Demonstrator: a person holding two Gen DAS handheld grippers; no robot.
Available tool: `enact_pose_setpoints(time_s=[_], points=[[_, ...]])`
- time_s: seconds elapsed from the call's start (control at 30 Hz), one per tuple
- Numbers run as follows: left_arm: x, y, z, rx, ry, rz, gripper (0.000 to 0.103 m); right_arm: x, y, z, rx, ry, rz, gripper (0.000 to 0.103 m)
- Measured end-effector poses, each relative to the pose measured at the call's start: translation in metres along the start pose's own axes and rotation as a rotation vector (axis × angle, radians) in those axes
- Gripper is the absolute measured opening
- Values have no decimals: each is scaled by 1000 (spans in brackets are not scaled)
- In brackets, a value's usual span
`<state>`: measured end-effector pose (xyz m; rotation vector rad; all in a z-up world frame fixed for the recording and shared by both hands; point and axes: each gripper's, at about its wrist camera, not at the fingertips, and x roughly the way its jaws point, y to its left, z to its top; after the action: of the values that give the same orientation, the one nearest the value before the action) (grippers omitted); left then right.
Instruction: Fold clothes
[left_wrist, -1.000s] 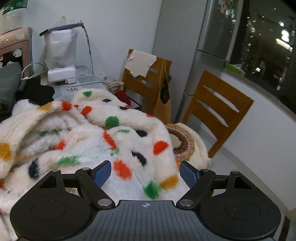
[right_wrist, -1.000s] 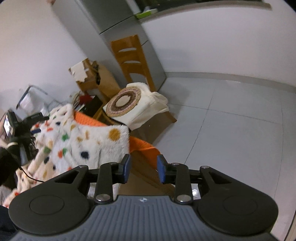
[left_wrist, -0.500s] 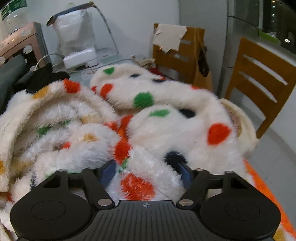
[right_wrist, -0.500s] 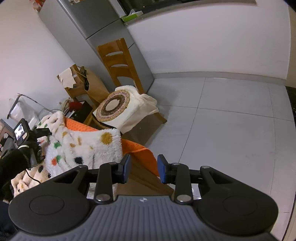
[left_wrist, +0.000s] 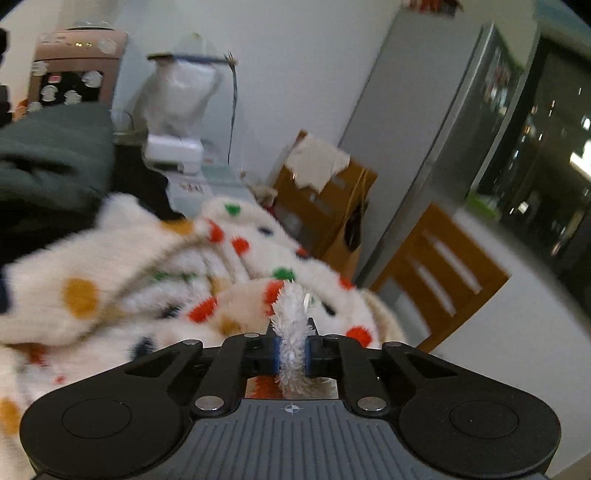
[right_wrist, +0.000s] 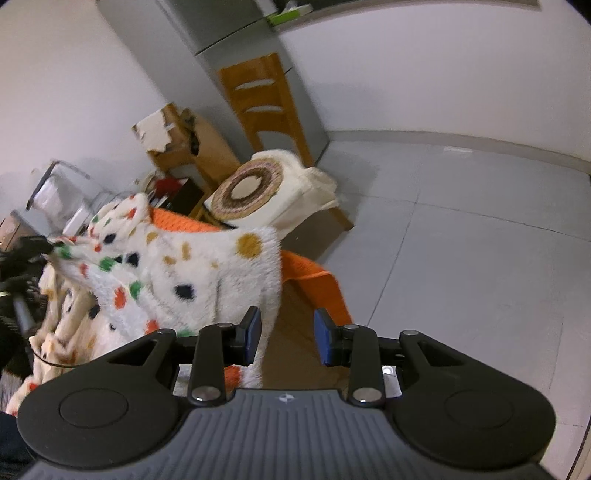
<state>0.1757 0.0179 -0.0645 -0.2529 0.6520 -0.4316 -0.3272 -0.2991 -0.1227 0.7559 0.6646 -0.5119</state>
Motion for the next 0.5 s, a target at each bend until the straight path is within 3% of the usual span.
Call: enact_pose_setpoints(time_s=[0.23, 0.5], points=[[-64, 64, -9, -64, -10, 81, 13, 25, 35, -2, -106, 71, 71, 36], [-61, 134, -58, -87, 125, 253, 17, 40, 48, -5, -160, 105, 106, 36]])
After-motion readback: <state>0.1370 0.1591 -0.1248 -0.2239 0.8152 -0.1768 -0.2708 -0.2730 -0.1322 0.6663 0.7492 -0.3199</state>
